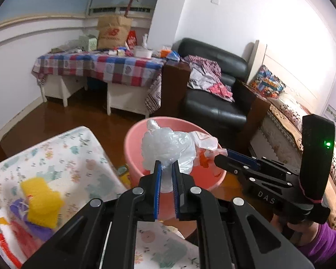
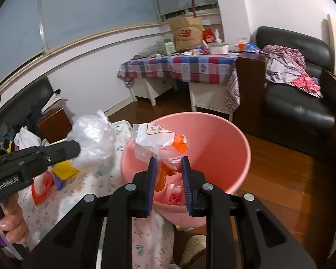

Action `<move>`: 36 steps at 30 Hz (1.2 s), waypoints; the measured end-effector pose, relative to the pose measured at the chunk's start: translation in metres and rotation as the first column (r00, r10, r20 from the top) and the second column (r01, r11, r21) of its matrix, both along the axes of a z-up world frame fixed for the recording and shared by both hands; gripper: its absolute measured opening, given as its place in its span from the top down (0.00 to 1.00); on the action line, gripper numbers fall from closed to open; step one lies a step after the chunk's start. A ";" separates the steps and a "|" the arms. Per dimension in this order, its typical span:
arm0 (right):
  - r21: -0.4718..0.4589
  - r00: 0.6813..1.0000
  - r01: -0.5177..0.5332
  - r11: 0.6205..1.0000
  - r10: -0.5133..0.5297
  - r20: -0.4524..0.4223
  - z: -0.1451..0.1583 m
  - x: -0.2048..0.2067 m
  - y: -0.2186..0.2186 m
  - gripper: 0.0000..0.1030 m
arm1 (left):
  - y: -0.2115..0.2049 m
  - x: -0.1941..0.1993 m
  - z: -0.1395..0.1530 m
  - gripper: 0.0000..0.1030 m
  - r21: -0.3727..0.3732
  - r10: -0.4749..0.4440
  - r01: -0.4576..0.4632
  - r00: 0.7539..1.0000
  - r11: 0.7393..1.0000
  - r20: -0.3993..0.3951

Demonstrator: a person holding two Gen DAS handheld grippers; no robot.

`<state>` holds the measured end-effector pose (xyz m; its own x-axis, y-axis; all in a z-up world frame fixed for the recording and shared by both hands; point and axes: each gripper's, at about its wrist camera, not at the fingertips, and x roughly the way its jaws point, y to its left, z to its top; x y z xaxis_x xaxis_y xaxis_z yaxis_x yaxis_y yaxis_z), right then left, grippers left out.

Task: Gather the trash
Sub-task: 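Carry both items over the pink bucket and open both grippers, then move both open grippers back over the trash on the table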

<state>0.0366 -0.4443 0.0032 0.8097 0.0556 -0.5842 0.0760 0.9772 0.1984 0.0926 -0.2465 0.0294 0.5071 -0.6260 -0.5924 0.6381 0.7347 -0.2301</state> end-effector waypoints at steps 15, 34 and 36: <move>0.006 0.999 0.043 0.999 -0.043 -0.032 -0.015 0.002 -0.011 0.77 | -0.040 0.014 -0.019 0.90 0.022 -0.036 0.038 0.997 0.999 -0.074; 0.010 1.000 0.016 1.000 -0.016 0.002 -0.009 -0.001 0.000 0.63 | -0.018 0.004 0.002 0.55 -0.013 0.013 -0.014 0.999 1.000 -0.032; 0.011 1.000 0.007 1.000 -0.007 0.016 -0.005 -0.003 0.003 0.58 | -0.013 0.001 0.006 0.55 -0.022 0.022 -0.022 0.999 1.000 -0.026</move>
